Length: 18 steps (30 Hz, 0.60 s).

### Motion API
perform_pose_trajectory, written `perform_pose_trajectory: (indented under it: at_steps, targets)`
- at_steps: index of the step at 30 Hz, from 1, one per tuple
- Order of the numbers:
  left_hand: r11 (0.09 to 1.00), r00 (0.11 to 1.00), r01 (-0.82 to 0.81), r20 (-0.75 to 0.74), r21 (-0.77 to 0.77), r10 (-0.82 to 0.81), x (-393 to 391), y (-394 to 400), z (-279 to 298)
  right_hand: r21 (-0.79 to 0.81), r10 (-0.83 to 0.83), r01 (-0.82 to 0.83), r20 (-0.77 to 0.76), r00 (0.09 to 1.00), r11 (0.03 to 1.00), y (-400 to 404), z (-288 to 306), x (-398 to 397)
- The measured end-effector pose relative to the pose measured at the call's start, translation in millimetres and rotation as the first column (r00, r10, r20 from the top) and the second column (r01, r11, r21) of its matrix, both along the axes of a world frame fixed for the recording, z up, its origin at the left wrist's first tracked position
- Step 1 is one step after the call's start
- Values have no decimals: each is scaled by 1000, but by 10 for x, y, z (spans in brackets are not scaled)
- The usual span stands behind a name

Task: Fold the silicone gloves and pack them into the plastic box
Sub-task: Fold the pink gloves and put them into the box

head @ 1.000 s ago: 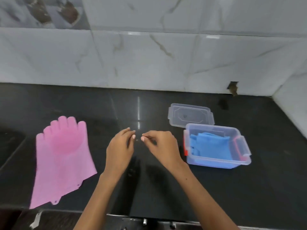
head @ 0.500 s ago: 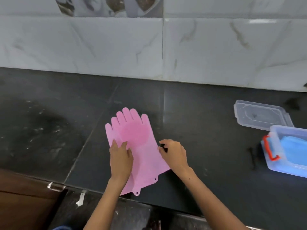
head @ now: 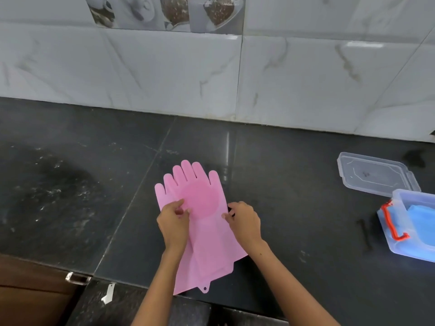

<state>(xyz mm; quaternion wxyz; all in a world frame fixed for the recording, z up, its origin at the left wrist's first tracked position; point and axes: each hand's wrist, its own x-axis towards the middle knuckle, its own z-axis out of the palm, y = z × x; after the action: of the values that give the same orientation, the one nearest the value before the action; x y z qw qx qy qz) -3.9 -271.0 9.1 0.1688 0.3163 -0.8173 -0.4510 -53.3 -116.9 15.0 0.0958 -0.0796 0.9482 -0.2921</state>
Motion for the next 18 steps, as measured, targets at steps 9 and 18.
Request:
perform_pose_trajectory:
  at_steps: [9,18]
  targets:
    - [997,994,82,-68,-1,-82,-157,287,39,-11,-36,35,-93,995,999,268,58,-44]
    - [908,913,406,-91,105,-398,-587,965,151,-32,-305,303,-56,951,952,1081,29,-75]
